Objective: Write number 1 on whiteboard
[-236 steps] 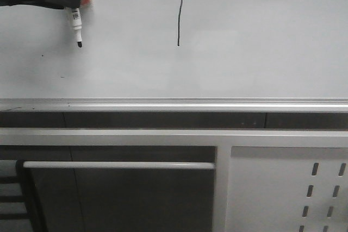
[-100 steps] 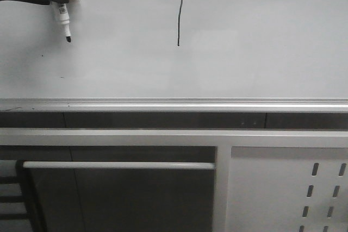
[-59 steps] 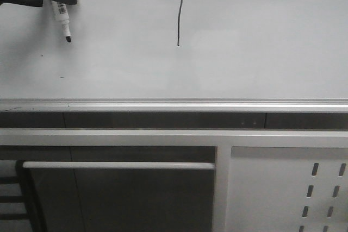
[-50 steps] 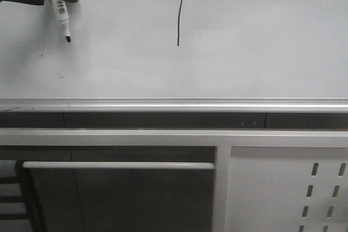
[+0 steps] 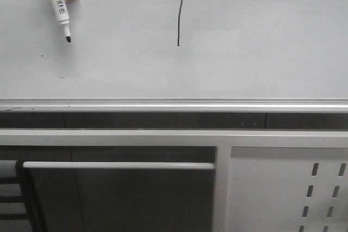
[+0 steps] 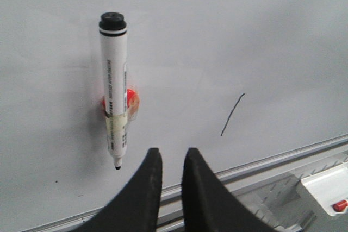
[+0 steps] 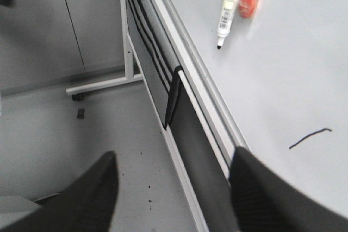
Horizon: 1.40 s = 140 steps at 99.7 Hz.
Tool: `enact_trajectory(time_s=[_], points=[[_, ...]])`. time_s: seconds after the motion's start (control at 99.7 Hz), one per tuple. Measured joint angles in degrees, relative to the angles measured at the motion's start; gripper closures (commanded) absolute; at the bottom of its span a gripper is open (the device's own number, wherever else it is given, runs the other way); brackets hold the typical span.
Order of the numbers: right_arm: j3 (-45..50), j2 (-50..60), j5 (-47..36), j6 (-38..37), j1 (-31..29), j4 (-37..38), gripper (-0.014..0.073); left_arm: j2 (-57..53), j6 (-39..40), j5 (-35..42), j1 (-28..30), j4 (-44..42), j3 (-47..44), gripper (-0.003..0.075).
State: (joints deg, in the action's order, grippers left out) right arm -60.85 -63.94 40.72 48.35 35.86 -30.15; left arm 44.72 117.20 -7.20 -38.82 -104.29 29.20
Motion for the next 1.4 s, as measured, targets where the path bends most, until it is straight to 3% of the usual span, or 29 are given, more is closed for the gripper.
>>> enact_trajectory(time_s=[0.19,0.411,0.622,1.033,1.404], points=[[0.00,1.70,4.90,-1.08,0.00,0.99,0.0675,-10.39,-0.09,2.03,0.00,-0.14,-4.88,0.0738],[0.12,5.25,7.23,-4.75,0.00,3.47,0.0663,-19.43,-0.13,1.39,0.00,-0.19,-10.86,0.0738],[4.12,14.28,1.06,-7.56,0.00,6.67,0.0663,-23.85,-0.22,-0.12,0.00,-0.19,-15.89,0.0738],[27.75,42.22,-13.42,-7.92,0.00,8.71,0.0663,-24.59,-0.22,-5.21,0.00,-0.19,-24.11,0.0738],[46.63,61.65,-15.62,-8.17,0.00,8.75,0.0664,-24.59,-0.24,-6.31,0.00,-0.19,-26.40,0.0738]])
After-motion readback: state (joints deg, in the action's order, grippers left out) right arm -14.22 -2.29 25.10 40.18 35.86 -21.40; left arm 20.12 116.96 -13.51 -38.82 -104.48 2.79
